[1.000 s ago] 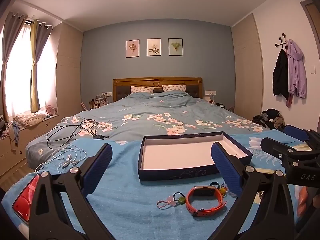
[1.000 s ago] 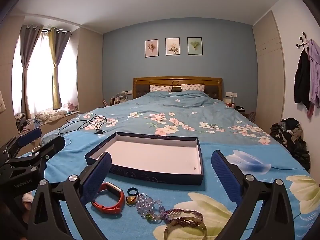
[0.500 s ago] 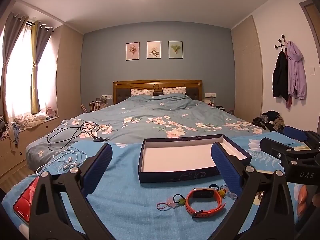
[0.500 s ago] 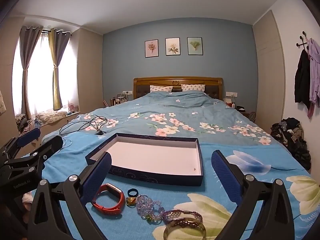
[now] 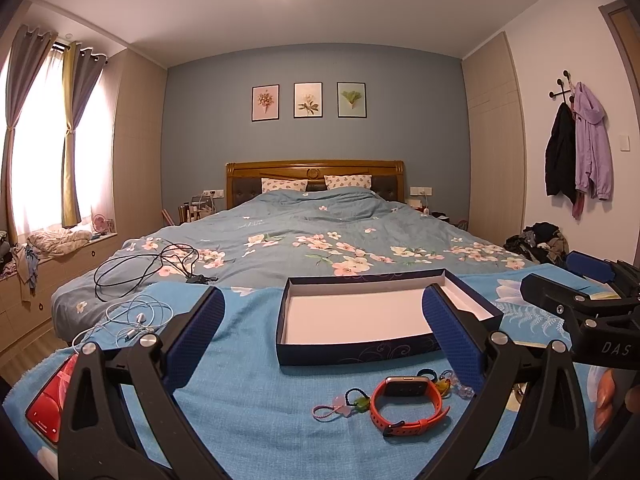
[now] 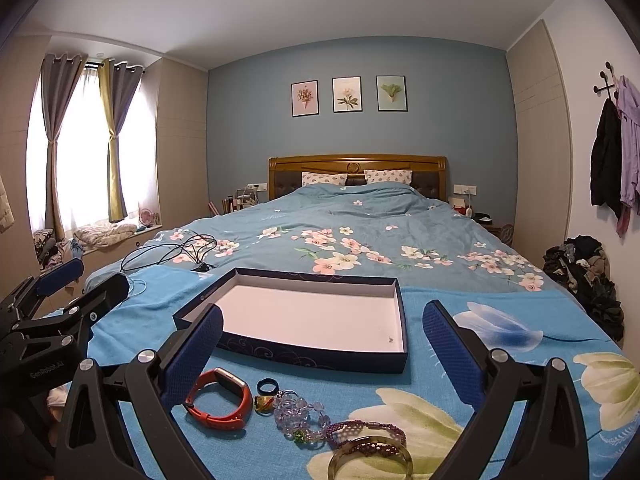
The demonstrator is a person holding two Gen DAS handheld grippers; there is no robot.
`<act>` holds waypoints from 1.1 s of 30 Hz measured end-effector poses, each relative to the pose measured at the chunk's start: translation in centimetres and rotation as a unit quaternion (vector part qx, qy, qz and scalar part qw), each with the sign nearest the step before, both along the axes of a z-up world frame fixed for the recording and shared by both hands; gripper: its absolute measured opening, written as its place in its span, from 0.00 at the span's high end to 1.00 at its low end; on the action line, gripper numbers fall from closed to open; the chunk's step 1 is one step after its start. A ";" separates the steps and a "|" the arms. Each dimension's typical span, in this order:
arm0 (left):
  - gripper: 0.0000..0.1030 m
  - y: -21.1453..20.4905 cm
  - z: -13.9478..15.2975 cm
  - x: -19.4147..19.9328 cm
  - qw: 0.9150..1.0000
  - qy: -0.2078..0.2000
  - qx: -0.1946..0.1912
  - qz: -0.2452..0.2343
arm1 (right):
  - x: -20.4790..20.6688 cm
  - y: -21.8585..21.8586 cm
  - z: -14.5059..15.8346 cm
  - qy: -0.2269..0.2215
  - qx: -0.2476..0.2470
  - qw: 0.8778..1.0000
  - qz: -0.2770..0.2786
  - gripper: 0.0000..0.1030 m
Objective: Organize jewelry
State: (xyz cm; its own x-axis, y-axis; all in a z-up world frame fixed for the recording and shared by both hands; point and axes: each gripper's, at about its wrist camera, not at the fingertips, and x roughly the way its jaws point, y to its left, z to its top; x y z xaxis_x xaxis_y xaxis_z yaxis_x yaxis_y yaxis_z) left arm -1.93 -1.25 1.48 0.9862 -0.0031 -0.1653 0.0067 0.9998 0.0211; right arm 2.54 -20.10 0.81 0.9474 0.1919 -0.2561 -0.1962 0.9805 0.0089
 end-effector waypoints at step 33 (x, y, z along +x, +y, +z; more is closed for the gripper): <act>0.05 0.3 -0.5 -0.1 1.000 -0.001 -0.002 0.001 | -0.2 -0.3 0.0 0.004 0.005 1.000 0.002 0.06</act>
